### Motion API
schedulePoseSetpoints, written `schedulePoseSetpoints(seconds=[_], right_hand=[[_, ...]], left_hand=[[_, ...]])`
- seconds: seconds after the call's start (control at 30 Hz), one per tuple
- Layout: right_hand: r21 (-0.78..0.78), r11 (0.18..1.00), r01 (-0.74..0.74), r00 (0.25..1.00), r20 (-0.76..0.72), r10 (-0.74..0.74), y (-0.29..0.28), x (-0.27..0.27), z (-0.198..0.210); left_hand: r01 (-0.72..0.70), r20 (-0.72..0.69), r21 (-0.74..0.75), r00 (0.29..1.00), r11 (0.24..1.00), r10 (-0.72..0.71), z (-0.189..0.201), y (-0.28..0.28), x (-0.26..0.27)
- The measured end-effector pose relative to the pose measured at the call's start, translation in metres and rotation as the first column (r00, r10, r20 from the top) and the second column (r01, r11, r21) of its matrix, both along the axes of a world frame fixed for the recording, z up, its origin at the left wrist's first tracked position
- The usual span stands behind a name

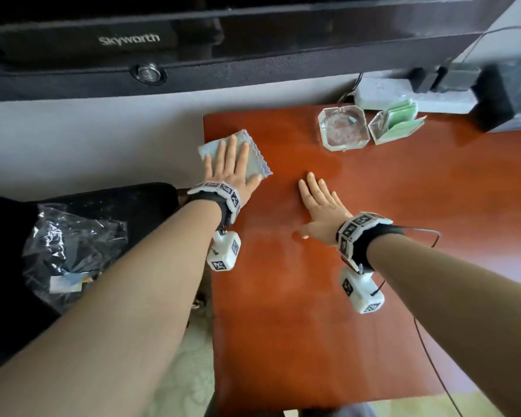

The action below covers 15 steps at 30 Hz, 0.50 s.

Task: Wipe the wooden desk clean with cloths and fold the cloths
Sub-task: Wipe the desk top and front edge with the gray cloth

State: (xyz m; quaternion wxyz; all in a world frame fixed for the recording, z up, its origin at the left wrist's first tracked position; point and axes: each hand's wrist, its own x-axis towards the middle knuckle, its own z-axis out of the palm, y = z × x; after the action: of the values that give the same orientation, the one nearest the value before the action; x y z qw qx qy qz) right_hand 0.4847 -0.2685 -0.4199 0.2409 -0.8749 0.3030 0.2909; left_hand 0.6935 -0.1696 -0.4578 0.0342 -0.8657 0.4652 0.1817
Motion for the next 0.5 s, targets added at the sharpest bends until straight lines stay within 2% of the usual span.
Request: schedulePoseSetpoints(seconds=[0.2,0.5], right_hand=[[-0.023,1.000,-0.005,1.000,-0.010,0.005,0.002,0.001,0.003],[-0.034,0.999,0.016,1.000,0.007,-0.016,0.007,-0.001,0.004]], left_hand=[[0.056,0.017,0.047,0.998,0.997,-0.057,0.003,0.059,-0.045],[0.110,-0.039,0.113,0.994,0.987,-0.107,0.008,0.122,-0.102]])
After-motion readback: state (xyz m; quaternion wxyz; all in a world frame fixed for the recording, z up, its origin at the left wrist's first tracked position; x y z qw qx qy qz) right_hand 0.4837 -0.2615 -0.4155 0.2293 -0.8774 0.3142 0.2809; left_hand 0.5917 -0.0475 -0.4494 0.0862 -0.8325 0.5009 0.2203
